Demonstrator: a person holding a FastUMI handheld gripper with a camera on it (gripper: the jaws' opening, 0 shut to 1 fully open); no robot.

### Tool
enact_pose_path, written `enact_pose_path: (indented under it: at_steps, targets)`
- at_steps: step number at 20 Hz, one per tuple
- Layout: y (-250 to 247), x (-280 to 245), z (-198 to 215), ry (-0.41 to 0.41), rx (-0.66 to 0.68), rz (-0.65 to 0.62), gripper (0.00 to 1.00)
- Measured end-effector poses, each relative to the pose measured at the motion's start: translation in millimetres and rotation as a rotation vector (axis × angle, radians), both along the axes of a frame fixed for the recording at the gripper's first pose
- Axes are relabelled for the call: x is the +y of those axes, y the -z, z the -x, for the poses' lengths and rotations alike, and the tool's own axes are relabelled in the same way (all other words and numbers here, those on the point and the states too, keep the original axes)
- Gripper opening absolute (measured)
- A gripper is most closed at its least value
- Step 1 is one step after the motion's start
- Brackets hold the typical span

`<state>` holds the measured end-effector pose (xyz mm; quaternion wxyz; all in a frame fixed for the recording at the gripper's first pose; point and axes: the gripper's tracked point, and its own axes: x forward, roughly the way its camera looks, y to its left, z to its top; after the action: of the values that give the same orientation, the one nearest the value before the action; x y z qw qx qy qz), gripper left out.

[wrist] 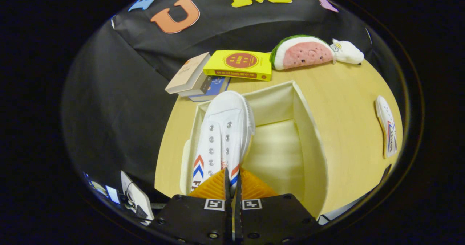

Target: Open the storage box then place both shoes into the box .Put the left shoe in first, then the right shoe, with the right side of both shoes facing outward in a uniform manner.

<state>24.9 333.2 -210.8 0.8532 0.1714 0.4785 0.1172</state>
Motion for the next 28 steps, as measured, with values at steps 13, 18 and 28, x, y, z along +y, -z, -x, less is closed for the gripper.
enact_pose_path:
  at_steps: [13, 18, 28]
  targets:
    - [-12.5, 19.3, -4.0, -0.114, -0.064, 0.009, 0.81]
    - [-52.3, -22.8, -8.0, -0.129, -0.243, 0.081, 0.82]
    - [-125.9, -199.6, -3.7, -0.049, -0.605, 0.267, 0.96]
